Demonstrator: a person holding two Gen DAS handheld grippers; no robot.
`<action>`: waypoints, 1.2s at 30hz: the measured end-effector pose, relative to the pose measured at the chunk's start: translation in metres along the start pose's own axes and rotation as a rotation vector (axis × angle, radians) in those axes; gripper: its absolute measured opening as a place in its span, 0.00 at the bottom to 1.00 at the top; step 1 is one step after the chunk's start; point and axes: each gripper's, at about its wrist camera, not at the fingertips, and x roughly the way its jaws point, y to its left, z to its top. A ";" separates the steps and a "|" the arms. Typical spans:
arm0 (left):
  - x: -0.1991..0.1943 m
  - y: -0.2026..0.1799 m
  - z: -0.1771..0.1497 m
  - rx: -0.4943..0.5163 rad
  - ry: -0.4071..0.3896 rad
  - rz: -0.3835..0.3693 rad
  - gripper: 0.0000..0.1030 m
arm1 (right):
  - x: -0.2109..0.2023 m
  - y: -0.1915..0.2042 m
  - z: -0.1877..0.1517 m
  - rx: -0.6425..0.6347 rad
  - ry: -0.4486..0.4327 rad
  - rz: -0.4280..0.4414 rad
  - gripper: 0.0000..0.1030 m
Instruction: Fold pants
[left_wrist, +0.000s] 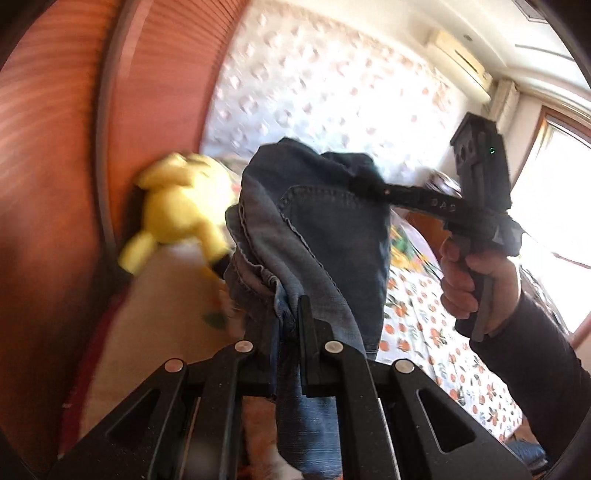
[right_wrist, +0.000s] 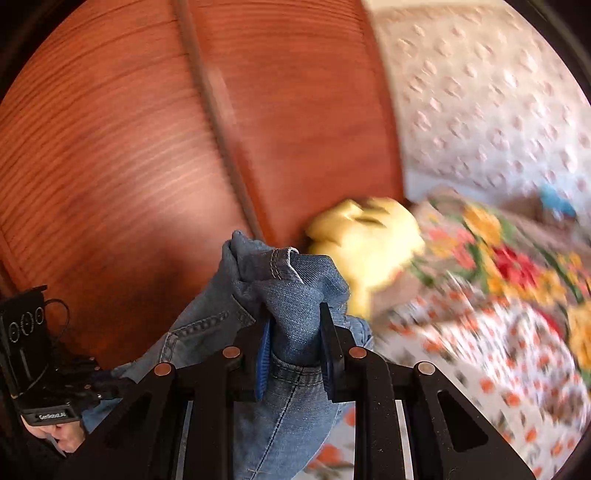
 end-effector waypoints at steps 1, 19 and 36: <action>0.014 -0.005 0.000 0.007 0.016 -0.015 0.08 | 0.000 -0.017 -0.007 0.027 0.013 -0.015 0.22; 0.109 0.009 -0.014 0.027 0.142 0.070 0.08 | 0.030 -0.100 -0.026 0.092 0.031 -0.121 0.22; 0.068 -0.025 -0.008 0.121 0.041 0.067 0.26 | 0.014 -0.097 -0.027 0.061 -0.017 -0.215 0.43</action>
